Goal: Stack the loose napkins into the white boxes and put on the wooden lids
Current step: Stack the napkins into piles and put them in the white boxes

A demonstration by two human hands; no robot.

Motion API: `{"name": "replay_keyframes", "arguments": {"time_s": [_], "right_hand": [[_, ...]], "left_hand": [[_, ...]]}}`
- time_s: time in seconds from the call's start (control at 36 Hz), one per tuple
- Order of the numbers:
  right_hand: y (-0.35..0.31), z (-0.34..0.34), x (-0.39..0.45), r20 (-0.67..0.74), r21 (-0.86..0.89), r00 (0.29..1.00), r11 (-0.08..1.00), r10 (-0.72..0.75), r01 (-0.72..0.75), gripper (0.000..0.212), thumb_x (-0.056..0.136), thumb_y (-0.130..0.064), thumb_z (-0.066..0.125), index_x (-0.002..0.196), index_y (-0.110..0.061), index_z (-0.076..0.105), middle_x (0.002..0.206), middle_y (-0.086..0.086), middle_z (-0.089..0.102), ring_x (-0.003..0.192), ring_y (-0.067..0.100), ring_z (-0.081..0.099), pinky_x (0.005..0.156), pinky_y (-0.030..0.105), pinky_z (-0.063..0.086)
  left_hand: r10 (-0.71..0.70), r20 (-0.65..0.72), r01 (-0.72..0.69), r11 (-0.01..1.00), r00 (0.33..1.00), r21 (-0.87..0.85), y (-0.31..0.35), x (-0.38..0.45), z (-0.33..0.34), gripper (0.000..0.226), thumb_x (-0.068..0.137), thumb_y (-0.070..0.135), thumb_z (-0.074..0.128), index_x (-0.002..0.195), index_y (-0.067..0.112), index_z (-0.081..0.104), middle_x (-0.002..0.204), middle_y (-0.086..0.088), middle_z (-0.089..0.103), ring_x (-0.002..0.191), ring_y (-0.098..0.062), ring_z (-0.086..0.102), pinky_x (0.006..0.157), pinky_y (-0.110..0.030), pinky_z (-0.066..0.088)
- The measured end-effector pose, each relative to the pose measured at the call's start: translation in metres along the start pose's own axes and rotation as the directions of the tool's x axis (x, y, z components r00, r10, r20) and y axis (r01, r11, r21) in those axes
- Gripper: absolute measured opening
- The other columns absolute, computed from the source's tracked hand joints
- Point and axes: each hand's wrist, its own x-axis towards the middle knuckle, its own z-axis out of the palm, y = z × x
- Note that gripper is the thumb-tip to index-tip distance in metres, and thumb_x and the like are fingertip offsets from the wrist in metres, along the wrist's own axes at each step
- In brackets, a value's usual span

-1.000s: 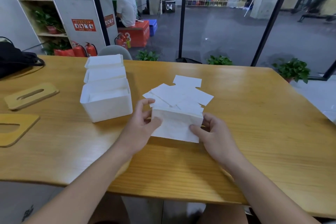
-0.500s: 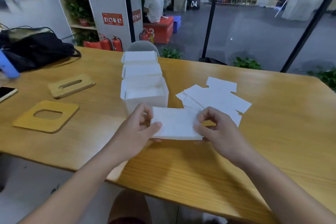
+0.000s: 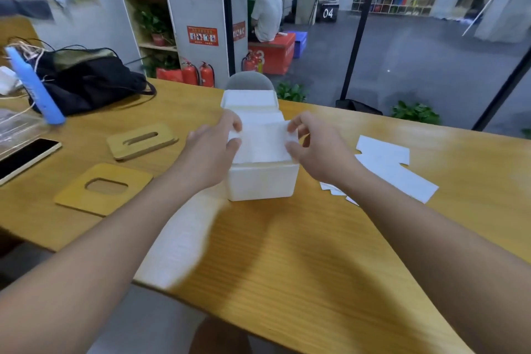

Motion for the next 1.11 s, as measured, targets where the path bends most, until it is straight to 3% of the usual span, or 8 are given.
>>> {"name": "replay_keyframes", "arguments": {"time_s": [0.25,0.5,0.64,0.72,0.86,0.92,1.0,1.11], "right_hand": [[0.009,0.017,0.019,0.106,-0.370,0.983,0.911,-0.152,0.181,0.014,0.101,-0.034,0.061,0.114,-0.029,0.059,0.095,-0.008,0.072,0.089,0.023,0.061,0.103,0.048,0.042],[0.013,0.006,0.035,0.156,-0.637,0.945,0.703,-0.286,0.318,0.043,0.090,-0.061,0.074,0.121,-0.031,0.070,0.068,-0.017,0.047,0.090,0.024,0.051,0.095,0.044,0.039],[0.017,0.006,0.039,0.232,-0.401,0.964,0.889,-0.133,0.219,0.034,0.089,-0.058,0.081,0.115,-0.037,0.076,0.111,-0.021,0.071,0.104,0.016,0.057,0.105,0.044,0.036],[0.022,0.008,0.042,0.242,-0.260,0.969,0.959,-0.051,0.115,0.027,0.087,-0.049,0.086,0.109,-0.036,0.078,0.107,-0.025,0.069,0.100,0.011,0.058,0.105,0.045,0.045],[0.022,0.007,0.037,0.190,-0.154,0.982,0.987,-0.021,0.051,0.033,0.084,-0.043,0.090,0.113,-0.033,0.079,0.119,-0.019,0.074,0.106,0.009,0.061,0.110,0.047,0.046],[0.024,0.001,0.034,0.143,-0.102,0.989,0.993,-0.040,0.055,0.033,0.085,-0.044,0.090,0.115,-0.033,0.079,0.119,-0.020,0.075,0.098,0.000,0.060,0.106,0.037,0.049],[0.031,-0.018,0.024,0.097,-0.032,0.994,0.998,-0.050,0.054,0.029,0.087,-0.041,0.089,0.113,-0.032,0.081,0.113,-0.022,0.076,0.085,-0.013,0.060,0.074,0.007,0.044],[0.055,-0.042,-0.008,0.060,0.023,0.997,0.998,-0.054,0.052,0.023,0.087,-0.041,0.088,0.107,-0.032,0.081,0.102,-0.025,0.075,0.088,-0.001,0.063,0.069,0.012,0.045]], "left_hand": [[-0.060,0.107,0.037,0.978,0.992,0.207,0.000,0.013,0.010,0.013,0.111,0.028,0.039,0.110,0.038,0.048,0.094,0.000,0.060,0.110,-0.026,0.038,0.094,-0.041,0.031],[-0.180,0.134,0.130,0.941,0.975,0.313,0.009,0.020,0.014,0.026,0.106,0.018,0.038,0.111,0.039,0.053,0.096,-0.004,0.046,0.103,-0.027,0.028,0.081,-0.037,0.023],[-0.096,0.123,0.011,0.828,0.988,0.560,0.015,0.023,0.011,0.022,0.108,0.045,0.046,0.118,0.039,0.066,0.107,0.003,0.061,0.112,-0.027,0.038,0.090,-0.042,0.030],[-0.051,0.094,-0.022,0.762,0.994,0.648,0.023,0.024,0.012,0.029,0.104,0.055,0.051,0.114,0.040,0.072,0.119,0.004,0.056,0.116,-0.028,0.041,0.093,-0.042,0.032],[-0.042,0.102,-0.032,0.777,0.994,0.629,0.036,0.027,0.016,0.029,0.105,0.052,0.050,0.102,0.036,0.074,0.097,0.009,0.065,0.108,-0.024,0.043,0.086,-0.042,0.029],[0.009,0.060,-0.044,0.780,0.998,0.625,0.045,0.026,0.016,0.032,0.109,0.049,0.045,0.102,0.036,0.073,0.096,0.009,0.068,0.106,-0.024,0.045,0.088,-0.042,0.031],[0.125,0.013,-0.113,0.839,0.992,0.532,0.063,0.023,0.016,0.033,0.110,0.045,0.046,0.100,0.034,0.074,0.095,0.009,0.070,0.100,-0.024,0.049,0.090,-0.042,0.039],[0.273,0.019,-0.272,0.948,0.962,0.162,0.098,0.013,0.025,0.021,0.106,0.044,0.058,0.100,0.033,0.076,0.097,0.013,0.071,0.098,-0.016,0.058,0.082,-0.040,0.053]]}}
